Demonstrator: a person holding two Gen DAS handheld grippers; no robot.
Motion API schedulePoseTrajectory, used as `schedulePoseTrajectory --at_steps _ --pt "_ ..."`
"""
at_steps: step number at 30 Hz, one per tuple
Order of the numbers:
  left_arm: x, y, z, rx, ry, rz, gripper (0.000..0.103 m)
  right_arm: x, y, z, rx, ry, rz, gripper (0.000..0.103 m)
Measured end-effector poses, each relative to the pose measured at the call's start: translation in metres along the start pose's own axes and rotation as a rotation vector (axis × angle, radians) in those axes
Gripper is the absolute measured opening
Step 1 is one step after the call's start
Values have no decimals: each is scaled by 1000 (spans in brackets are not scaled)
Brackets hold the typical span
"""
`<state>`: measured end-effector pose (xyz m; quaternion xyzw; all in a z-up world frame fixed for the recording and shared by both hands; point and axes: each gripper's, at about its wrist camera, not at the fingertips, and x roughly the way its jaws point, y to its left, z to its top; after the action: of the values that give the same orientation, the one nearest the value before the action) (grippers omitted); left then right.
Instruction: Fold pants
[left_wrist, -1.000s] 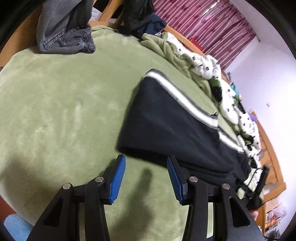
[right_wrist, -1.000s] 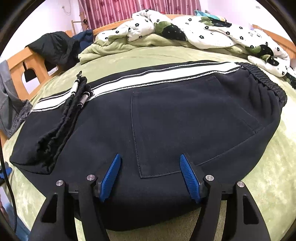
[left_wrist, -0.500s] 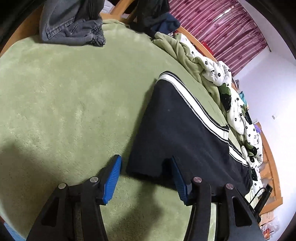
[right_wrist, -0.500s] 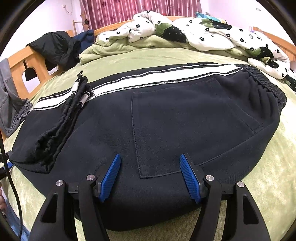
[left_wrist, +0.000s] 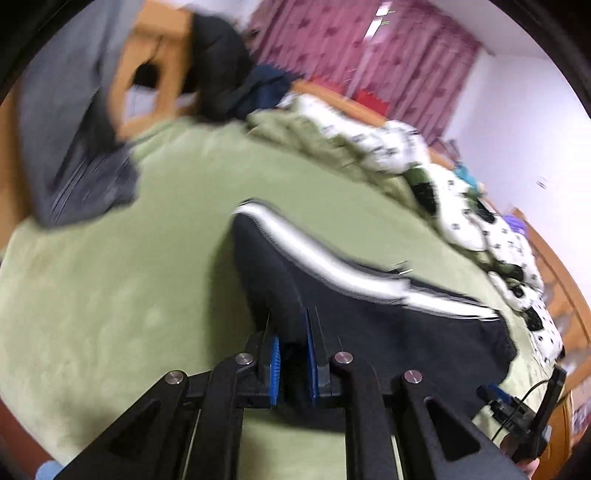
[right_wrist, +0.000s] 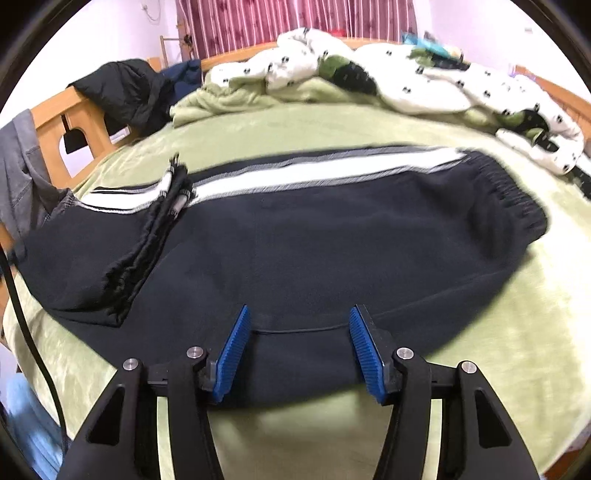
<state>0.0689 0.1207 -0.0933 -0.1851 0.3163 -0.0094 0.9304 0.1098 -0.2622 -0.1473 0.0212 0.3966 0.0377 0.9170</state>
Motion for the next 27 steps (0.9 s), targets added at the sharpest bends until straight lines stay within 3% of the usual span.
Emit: schedulePoseTrajectory --at_steps 3,7,10,13,18,24,27 --pt "1 -62 7 85 -15 -80 11 -21 -27 -2 20 -24 -12 55" --pt "20 -141 -9 210 14 -157 11 -47 -62 -10 62 -45 -39 56" --pt "48 -198 -40 284 83 -238 11 -64 -88 -21 76 -53 -97 56" --pt "77 -229 -75 294 178 -295 11 -71 -110 -32 95 -35 -132 56" --pt "100 -242 -115 302 317 -331 12 -72 -129 -46 150 3 -128 56" --pt "61 -233 -97 357 307 -412 28 -63 -109 -38 149 -12 -77 56" --pt "35 -211 -85 395 211 -345 40 -54 -89 -24 157 -23 0 56"
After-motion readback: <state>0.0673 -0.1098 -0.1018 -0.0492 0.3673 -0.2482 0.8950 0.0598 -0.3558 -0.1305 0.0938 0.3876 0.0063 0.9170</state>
